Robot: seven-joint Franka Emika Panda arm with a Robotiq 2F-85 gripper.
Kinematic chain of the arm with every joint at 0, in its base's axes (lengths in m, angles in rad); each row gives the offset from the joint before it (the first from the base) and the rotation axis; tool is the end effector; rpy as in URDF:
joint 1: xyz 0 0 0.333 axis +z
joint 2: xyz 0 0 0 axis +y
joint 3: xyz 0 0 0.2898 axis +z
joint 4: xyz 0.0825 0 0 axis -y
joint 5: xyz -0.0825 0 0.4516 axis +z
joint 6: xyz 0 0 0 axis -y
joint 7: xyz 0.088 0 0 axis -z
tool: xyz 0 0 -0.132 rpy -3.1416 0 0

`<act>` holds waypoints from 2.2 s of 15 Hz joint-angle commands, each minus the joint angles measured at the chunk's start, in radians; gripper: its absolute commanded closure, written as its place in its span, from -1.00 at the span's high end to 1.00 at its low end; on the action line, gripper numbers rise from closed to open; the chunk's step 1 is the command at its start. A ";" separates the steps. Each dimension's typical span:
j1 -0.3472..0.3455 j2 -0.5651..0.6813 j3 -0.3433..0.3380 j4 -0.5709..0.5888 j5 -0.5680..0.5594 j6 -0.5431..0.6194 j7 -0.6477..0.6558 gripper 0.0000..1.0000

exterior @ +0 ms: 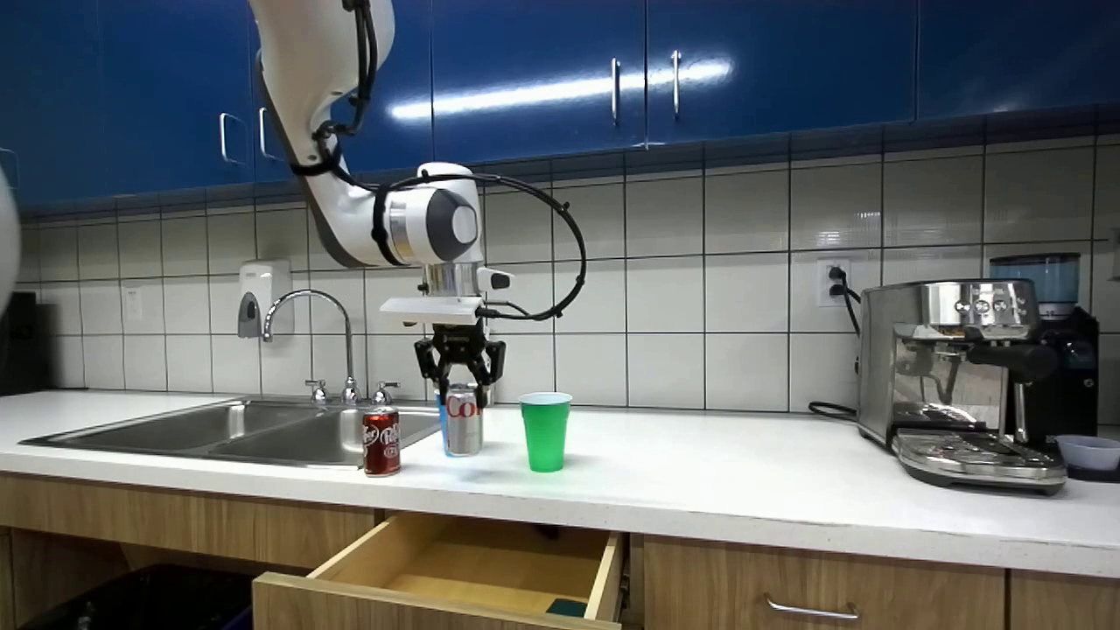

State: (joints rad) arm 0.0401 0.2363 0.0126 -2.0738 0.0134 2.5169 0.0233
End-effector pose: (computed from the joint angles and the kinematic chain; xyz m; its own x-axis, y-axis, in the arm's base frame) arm 0.6497 0.0344 0.2410 0.9786 0.0165 0.2049 0.0205 -0.9996 -0.0176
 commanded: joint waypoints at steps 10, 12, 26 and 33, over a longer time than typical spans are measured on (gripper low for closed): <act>-0.028 -0.172 -0.018 -0.224 0.001 0.005 -0.015 -0.23; -0.030 -0.184 -0.024 -0.253 0.001 0.001 -0.013 -0.23; -0.035 -0.039 -0.064 -0.310 -0.032 0.175 0.048 -0.23; -0.021 0.085 -0.074 -0.275 -0.023 0.289 0.083 -0.23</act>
State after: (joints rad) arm 0.0110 0.2832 -0.0527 -2.3831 0.0052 2.7750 0.0658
